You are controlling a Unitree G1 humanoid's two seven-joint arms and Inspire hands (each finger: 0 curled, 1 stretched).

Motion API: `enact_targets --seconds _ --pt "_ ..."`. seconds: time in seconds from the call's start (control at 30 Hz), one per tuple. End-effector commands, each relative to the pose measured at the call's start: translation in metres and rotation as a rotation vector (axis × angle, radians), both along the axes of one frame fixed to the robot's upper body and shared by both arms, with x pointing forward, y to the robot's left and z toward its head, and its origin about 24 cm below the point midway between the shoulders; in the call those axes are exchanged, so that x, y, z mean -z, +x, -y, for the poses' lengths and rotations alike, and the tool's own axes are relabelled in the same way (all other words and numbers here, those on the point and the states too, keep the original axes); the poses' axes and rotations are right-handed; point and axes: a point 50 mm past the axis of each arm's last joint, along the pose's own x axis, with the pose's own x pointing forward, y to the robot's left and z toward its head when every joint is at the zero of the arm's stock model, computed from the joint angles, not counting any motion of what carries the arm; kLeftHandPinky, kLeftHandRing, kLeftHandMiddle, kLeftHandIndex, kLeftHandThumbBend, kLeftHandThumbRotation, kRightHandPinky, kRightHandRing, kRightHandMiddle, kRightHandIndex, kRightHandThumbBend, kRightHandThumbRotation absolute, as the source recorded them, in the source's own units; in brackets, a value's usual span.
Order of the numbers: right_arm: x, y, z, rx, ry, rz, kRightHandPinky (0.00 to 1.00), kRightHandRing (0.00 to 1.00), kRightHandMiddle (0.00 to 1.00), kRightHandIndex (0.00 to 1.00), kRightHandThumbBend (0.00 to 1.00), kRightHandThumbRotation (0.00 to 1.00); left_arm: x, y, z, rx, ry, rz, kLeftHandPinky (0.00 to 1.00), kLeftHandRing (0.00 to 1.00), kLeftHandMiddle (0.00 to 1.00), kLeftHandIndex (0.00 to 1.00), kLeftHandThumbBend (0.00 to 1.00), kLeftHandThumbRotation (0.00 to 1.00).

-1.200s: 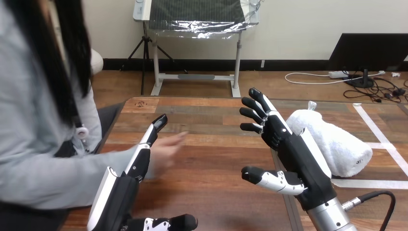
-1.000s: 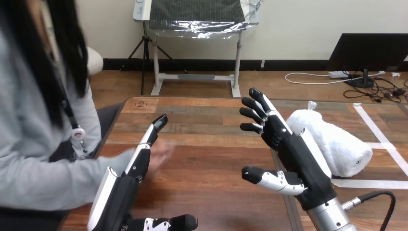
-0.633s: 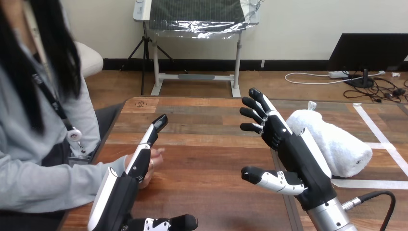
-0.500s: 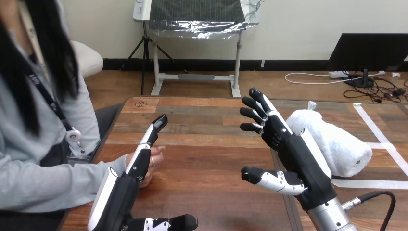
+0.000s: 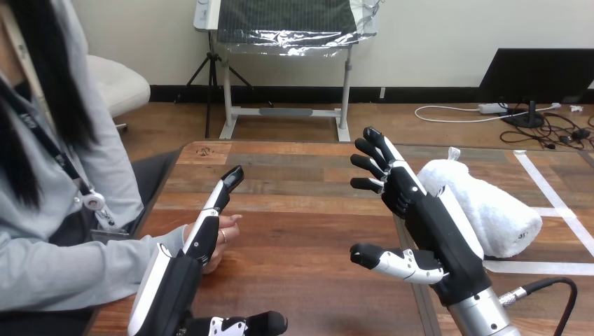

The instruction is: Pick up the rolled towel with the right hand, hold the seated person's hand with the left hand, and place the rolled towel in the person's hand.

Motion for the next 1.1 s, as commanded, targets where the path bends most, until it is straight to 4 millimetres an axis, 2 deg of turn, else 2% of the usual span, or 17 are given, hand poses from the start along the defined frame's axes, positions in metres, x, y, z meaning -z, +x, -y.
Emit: enact_targets --seconds 0.0,0.77,1.07 --pt "-0.020 0.008 0.002 0.000 -0.003 0.097 0.84 0.93 0.97 0.99 1.00 0.55 -0.013 0.011 0.003 0.003 -0.018 0.084 1.00 1.00 0.98 0.97 1.00 0.63" --pt "-0.032 0.010 0.008 0.001 0.026 0.099 0.85 0.93 0.96 0.97 1.00 0.44 -0.013 0.013 0.004 0.000 -0.028 0.086 1.00 1.00 0.98 0.97 1.00 0.62" --pt "-0.037 0.012 0.012 0.012 0.025 0.119 0.85 0.92 0.94 0.96 1.00 0.44 -0.014 0.014 0.005 0.005 -0.037 0.090 0.99 1.00 0.99 0.97 1.00 0.59"
